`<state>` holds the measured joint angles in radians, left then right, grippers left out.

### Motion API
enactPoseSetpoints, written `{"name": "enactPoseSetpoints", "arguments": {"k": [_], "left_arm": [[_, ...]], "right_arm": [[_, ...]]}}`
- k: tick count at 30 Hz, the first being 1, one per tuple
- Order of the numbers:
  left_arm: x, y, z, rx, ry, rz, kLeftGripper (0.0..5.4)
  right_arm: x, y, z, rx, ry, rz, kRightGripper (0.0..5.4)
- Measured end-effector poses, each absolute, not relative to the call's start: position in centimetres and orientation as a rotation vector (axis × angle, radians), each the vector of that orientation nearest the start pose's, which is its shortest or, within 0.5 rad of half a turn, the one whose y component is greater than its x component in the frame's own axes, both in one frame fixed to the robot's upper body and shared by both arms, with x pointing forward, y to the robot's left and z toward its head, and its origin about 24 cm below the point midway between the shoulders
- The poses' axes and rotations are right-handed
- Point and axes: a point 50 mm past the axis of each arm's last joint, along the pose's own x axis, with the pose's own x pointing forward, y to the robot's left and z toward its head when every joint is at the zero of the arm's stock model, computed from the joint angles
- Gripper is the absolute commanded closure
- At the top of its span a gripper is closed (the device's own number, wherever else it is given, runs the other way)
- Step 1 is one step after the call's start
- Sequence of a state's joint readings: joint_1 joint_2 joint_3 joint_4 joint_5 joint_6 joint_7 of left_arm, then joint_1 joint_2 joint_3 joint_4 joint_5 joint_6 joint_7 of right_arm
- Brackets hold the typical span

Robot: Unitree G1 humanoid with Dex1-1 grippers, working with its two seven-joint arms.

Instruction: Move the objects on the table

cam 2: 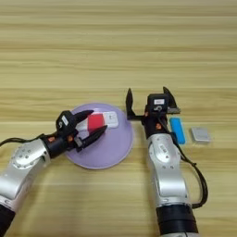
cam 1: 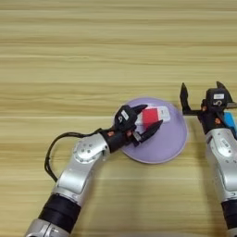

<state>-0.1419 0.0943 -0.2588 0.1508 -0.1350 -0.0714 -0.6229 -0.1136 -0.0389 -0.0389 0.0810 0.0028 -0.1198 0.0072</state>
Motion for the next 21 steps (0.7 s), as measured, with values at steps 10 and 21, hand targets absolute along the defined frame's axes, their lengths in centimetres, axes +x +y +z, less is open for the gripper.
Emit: {"name": "enactPoseSetpoints", "arguments": {"k": [10, 21], "left_arm": [[27.4, 11.1, 6.6, 0.0, -0.095, -0.718, 2.34], [27.4, 18.5, 6.4, 0.067, -0.05, -0.451, 2.34]], "right_arm": [[27.5, -15.8, 6.2, -0.035, -0.145, -0.004, 0.0], [27.6, -15.9, 5.7, -0.035, -0.126, -0.007, 0.0]]}}
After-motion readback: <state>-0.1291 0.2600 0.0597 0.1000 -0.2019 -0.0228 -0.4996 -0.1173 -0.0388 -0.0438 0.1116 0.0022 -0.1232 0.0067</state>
